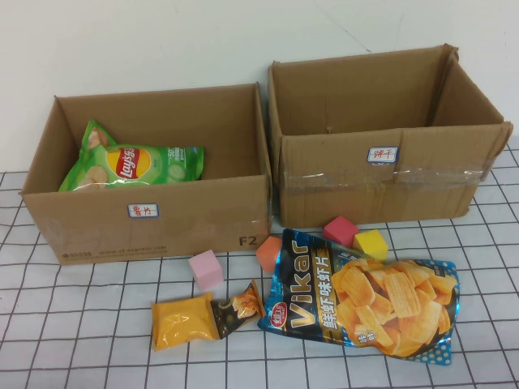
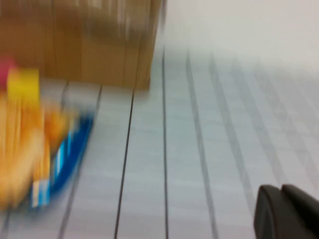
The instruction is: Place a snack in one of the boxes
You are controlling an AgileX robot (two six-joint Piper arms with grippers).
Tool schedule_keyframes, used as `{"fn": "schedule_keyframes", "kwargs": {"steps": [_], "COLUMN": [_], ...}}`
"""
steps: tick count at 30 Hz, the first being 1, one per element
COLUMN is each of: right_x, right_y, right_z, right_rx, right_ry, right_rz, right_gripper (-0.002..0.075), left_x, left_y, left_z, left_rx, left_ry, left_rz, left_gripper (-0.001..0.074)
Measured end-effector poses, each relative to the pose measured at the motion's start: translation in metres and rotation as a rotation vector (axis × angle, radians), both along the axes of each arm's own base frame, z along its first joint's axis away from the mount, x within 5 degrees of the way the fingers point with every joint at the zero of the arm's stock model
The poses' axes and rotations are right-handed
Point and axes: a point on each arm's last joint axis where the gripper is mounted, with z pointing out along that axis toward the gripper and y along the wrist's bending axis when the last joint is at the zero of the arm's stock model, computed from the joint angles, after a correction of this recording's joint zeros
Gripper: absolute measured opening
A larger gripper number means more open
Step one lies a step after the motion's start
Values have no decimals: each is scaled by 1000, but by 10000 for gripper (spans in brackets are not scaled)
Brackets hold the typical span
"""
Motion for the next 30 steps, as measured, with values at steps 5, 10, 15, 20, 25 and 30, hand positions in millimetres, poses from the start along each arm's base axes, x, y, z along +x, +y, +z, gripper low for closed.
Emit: {"fn": "schedule_keyframes", "kwargs": {"steps": [5, 10, 15, 20, 25, 30], "right_x": [1, -7, -11, -11, -13, -25], "right_y": [1, 1, 1, 1, 1, 0], "right_z": [33, 60, 67, 68, 90, 123], "right_rx": [8, 40, 58, 62, 48, -24], "right_ry": [-367, -679, -767, -771, -650, -491], "right_rz": [8, 17, 18, 17, 16, -2], "right_gripper": [-1, -1, -1, -1, -1, -1], "left_x": [-1, -9, -18, -19, -15, -15], "left_y": [0, 1, 1, 3, 3, -1], "left_z": [29, 55, 69, 70, 85, 117], "left_rx": [-19, -37, -55, -101, -178, -174], "left_ry": [-320, -619, -800, -811, -570, -254], "left_rz": [1, 1, 0, 10, -3, -17], "left_gripper": [5, 5, 5, 2, 0, 0]}}
